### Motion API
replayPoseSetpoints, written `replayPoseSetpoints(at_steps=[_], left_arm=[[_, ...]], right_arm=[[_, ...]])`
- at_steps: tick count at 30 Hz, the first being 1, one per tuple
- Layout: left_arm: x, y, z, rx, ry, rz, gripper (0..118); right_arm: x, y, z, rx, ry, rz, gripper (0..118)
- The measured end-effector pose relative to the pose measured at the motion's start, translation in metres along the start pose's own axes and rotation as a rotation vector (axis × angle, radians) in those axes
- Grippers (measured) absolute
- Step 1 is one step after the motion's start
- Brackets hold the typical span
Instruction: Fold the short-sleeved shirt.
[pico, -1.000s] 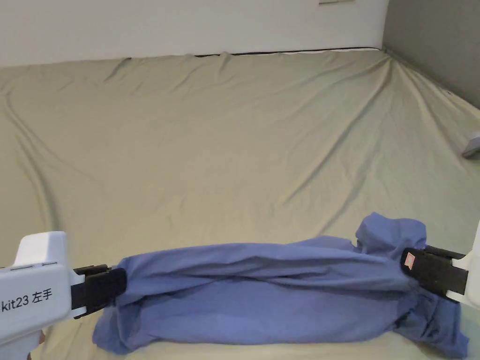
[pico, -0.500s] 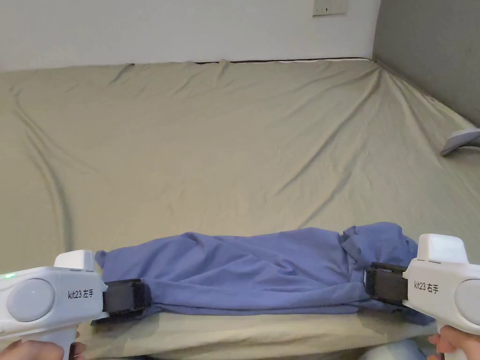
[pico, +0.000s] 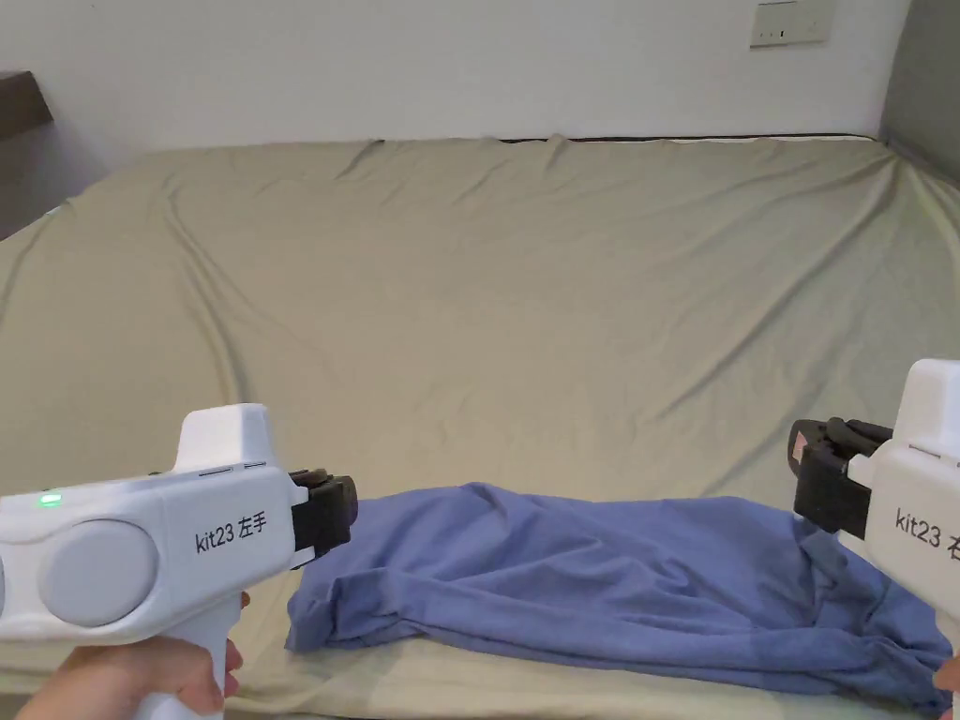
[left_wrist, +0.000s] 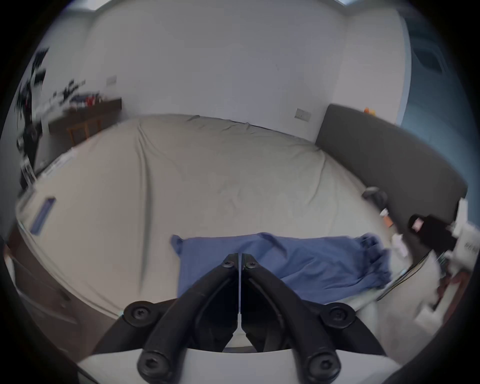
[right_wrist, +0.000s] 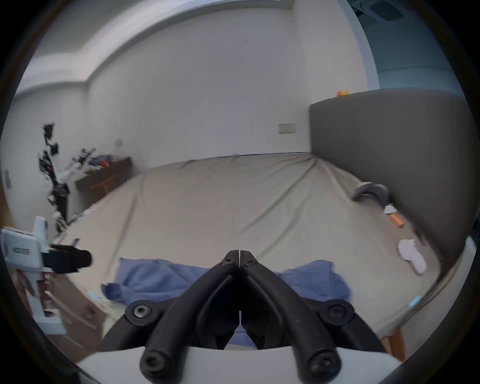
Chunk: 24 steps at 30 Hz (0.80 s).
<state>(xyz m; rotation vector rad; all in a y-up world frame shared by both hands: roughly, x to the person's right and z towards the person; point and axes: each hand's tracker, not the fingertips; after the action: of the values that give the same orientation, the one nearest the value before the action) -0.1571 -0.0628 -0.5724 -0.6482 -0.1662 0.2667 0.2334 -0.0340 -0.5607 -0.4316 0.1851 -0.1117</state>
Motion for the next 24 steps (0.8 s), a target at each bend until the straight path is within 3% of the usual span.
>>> replayPoseSetpoints(at_steps=[2, 9, 10, 12, 14, 15, 19, 24], left_arm=[[-0.015, -0.002, 0.0, 0.017, -0.066, 0.1, 0], [-0.073, -0.014, -0.022, -0.054, -0.145, 0.314, 3], [-0.085, -0.018, -0.028, -0.071, -0.151, 0.367, 12], [-0.101, -0.024, -0.041, -0.106, -0.119, 0.45, 55], [-0.113, -0.032, -0.055, -0.127, -0.057, 0.502, 107], [-0.121, -0.034, -0.063, -0.155, -0.041, 0.534, 111], [-0.136, -0.042, -0.086, -0.24, -0.184, 0.66, 110], [-0.13, -0.042, -0.106, -0.239, -0.327, 0.64, 110]], right_arm=[[0.002, -0.001, -0.007, -0.034, 0.089, -0.04, 0], [0.005, -0.002, -0.037, -0.065, 0.16, -0.1, 0], [0.008, -0.002, -0.04, -0.074, 0.163, -0.112, 0], [0.011, -0.003, -0.049, -0.089, 0.167, -0.129, 0], [0.016, -0.004, -0.058, -0.105, 0.169, -0.161, 0], [0.018, -0.005, -0.063, -0.114, 0.169, -0.179, 0], [0.018, -0.006, -0.078, -0.143, 0.143, -0.198, 0], [0.017, -0.006, -0.087, -0.159, 0.133, -0.21, 0]])
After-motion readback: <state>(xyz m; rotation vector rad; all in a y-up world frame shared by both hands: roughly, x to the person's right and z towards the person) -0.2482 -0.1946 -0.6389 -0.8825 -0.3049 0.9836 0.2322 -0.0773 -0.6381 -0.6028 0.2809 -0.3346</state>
